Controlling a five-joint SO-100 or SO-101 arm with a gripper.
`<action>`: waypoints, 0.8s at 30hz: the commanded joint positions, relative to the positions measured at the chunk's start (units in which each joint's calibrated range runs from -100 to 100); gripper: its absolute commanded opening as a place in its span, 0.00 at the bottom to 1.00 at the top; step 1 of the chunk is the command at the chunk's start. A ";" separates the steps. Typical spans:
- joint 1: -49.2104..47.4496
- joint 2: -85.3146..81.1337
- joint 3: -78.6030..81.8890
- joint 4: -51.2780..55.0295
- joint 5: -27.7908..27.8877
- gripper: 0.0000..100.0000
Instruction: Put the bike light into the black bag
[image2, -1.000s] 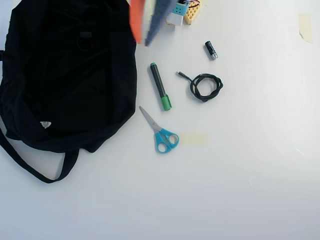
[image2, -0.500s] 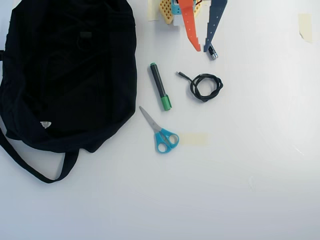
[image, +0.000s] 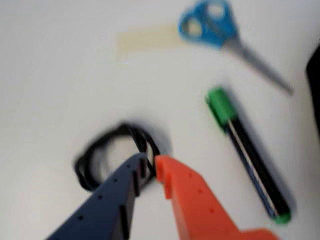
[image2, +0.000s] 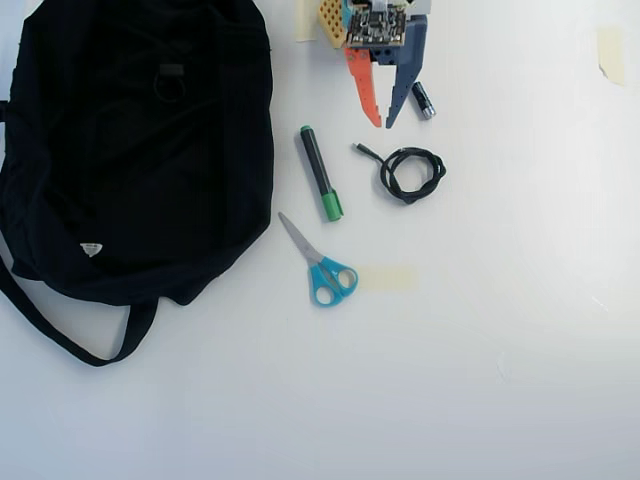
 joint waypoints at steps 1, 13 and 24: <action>-0.05 -7.16 9.09 -1.67 3.04 0.02; -0.05 -33.21 38.29 -1.15 5.09 0.02; -0.50 -44.42 46.37 10.47 5.24 0.02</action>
